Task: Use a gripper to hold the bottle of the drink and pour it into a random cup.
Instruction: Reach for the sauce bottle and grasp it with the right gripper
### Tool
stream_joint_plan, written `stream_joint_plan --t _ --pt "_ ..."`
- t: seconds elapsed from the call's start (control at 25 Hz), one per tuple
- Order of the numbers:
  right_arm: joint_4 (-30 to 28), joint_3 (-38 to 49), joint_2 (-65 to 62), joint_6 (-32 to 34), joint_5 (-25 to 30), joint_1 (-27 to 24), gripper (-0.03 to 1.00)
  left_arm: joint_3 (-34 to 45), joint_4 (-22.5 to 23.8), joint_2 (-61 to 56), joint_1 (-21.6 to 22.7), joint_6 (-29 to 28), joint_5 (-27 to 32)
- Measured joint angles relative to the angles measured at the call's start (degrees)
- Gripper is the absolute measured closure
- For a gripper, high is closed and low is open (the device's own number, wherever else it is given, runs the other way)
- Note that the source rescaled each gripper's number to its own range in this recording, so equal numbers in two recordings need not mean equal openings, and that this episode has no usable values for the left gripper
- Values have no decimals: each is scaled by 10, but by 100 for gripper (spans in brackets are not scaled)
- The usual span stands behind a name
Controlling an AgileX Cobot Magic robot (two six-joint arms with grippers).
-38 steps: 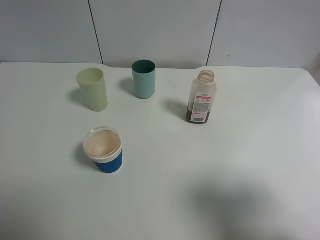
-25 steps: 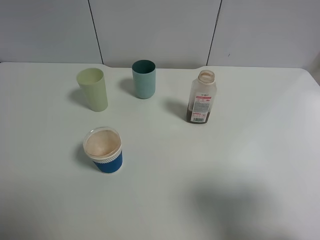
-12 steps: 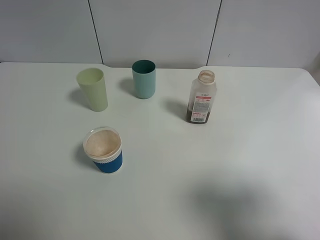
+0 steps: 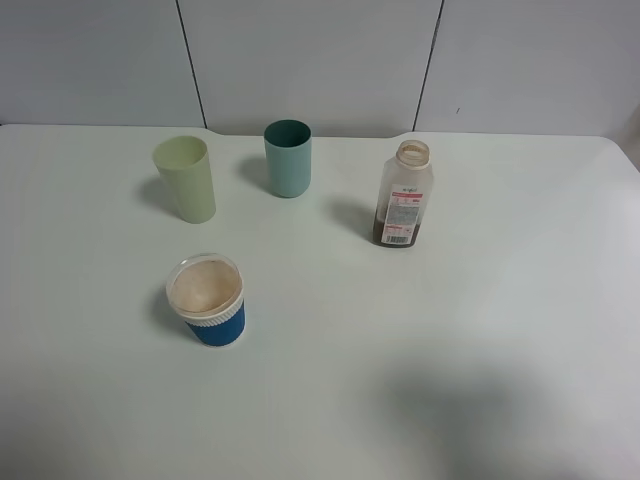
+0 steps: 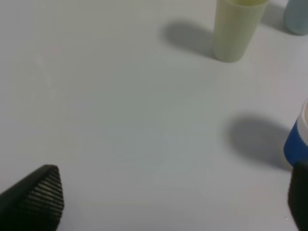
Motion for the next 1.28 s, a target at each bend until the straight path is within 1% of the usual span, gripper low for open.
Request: stream_joint_plan --t 1.28 --pt "0 0 0 0 0 0 -3 0 0 0 0 0 0"
